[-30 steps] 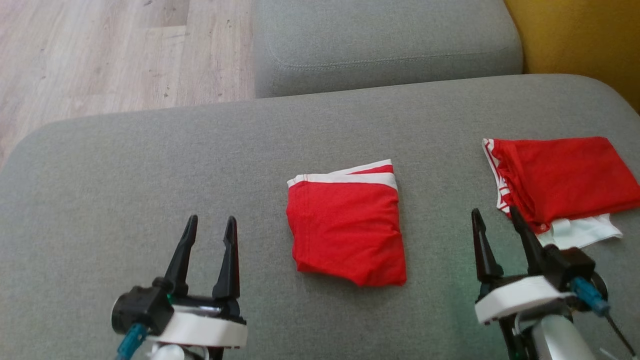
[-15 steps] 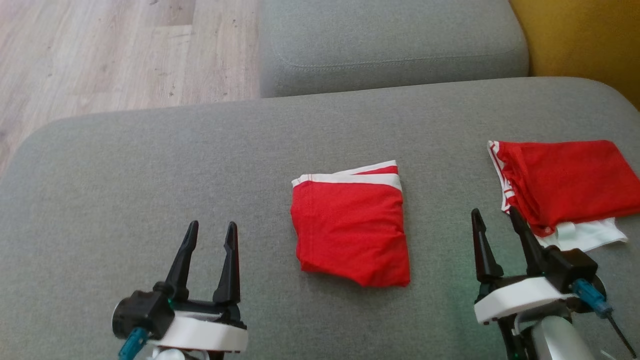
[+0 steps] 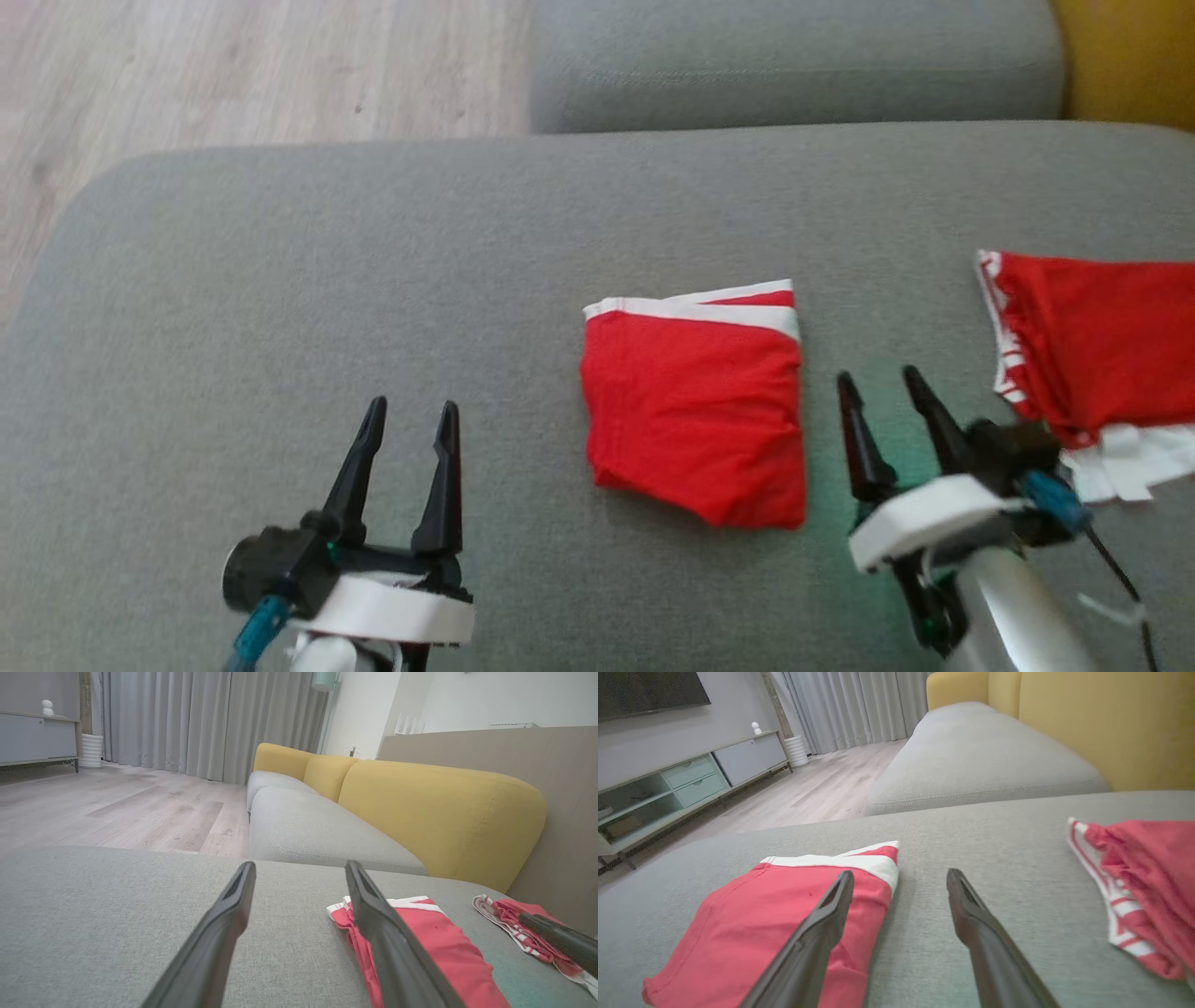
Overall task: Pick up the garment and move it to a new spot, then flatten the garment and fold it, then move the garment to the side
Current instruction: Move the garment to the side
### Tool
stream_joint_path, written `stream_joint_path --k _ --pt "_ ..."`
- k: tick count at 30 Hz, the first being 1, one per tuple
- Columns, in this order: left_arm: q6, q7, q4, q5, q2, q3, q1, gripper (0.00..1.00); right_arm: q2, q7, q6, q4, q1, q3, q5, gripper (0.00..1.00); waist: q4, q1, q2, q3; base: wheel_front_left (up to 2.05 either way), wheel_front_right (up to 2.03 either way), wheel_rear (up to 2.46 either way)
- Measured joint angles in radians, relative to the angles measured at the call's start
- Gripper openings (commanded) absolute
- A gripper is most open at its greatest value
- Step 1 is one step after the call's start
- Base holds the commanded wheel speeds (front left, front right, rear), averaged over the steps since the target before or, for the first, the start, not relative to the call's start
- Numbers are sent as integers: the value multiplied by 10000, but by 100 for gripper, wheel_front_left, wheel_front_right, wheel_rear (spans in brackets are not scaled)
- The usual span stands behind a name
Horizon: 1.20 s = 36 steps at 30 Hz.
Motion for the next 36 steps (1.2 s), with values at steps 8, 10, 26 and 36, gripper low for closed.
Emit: stream_joint_path --k 8,10,26,36 --pt "-67 2 155 -2 0 -217 -310 100 0 848 0 1705 -1122 1243 1542 100 561 0 0 438 0 0 0" --pt "-67 0 157 -4 0 -228 -385 100 0 1133 0 2209 -1358 1490 1845 100 672 1 0 513 0 0 0" --pt "-65 0 221 -19 0 -334 -524 100 -113 1649 0 4345 -2847 3072 3016 0 806 -1 0 690 0 0 0" --pt "-56 0 261 -17 0 -211 -506 100 -376 295 0 5390 -3923 2625 -272 0 152 0 0 389 0 0 0"
